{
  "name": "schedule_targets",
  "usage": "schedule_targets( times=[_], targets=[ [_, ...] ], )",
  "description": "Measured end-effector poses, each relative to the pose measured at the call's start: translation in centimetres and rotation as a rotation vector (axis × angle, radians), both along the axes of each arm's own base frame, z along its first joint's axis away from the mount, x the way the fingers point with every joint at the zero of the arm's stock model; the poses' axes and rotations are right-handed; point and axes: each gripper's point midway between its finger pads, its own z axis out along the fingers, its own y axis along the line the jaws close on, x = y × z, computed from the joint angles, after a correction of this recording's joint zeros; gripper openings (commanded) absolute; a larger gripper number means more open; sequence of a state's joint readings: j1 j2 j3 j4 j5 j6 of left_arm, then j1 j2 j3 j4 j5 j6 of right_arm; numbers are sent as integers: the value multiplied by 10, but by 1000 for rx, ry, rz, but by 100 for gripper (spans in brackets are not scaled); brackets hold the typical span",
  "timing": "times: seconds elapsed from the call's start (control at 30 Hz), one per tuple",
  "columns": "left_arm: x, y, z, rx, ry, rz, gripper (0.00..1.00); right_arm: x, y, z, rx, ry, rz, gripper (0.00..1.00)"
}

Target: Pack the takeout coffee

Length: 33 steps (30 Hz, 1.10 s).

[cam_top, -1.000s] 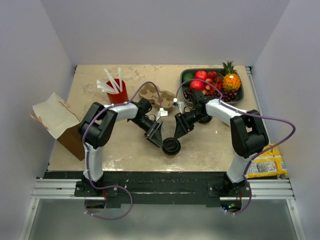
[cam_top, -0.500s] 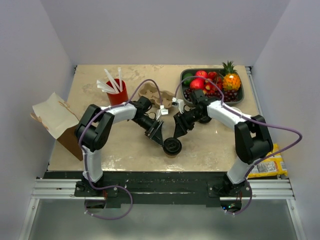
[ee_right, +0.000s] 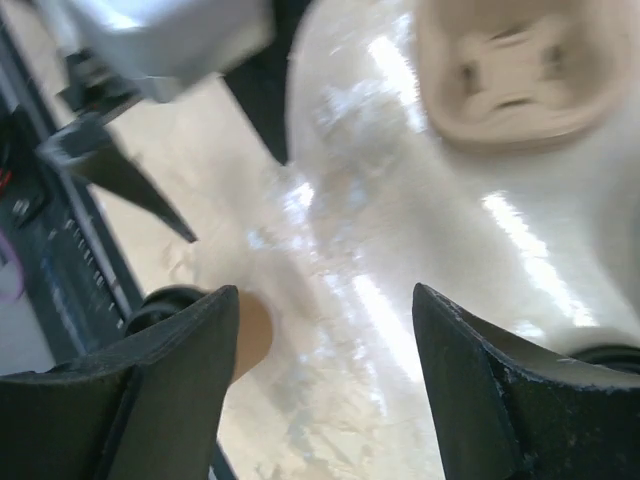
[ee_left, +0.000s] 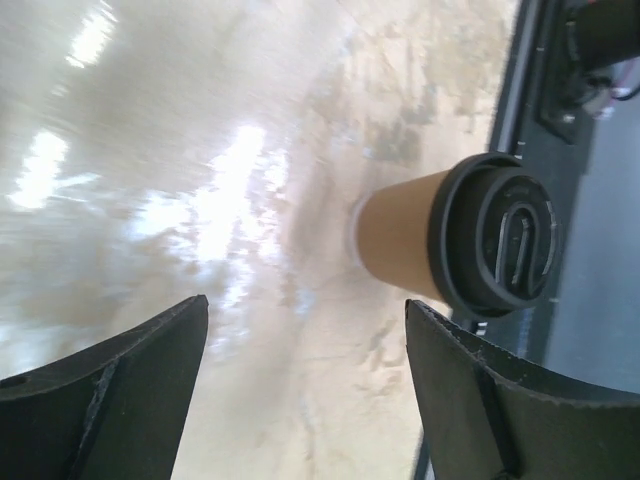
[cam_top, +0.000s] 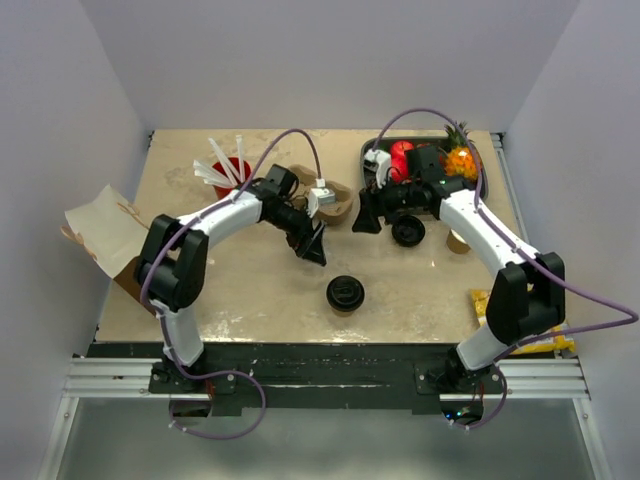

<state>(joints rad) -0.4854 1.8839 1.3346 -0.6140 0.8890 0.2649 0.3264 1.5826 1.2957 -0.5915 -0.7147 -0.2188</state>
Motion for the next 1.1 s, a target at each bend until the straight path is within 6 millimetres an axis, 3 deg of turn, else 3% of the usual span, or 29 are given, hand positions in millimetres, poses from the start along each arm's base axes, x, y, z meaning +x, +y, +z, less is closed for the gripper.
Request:
schedule_targets(
  times=[0.33,0.5,0.6,0.67,0.77,0.93,1.0,1.1],
  targets=[
    [67,24,71,38,-370,59,77,82,-28,69,-63,-268,-179,61],
    [101,37,107,88,-543,157,70,107,-30,69,-91,-295,-225,60],
    [119,39,118,114,-585,217,66,116,-32,65,-108,-293,-241,60],
    [142,37,125,133,-605,283,64,118,-34,65,-121,-298,-255,60],
    [176,34,125,156,-626,373,63,119,-38,68,-134,-311,-273,61],
    [206,28,102,198,-641,361,63,107,-46,70,-151,-324,-286,60],
    [210,25,94,207,-683,277,63,102,-48,72,-156,-336,-280,59],
    [198,25,87,201,-741,90,62,96,-52,71,-165,-345,-269,59]
  ],
)
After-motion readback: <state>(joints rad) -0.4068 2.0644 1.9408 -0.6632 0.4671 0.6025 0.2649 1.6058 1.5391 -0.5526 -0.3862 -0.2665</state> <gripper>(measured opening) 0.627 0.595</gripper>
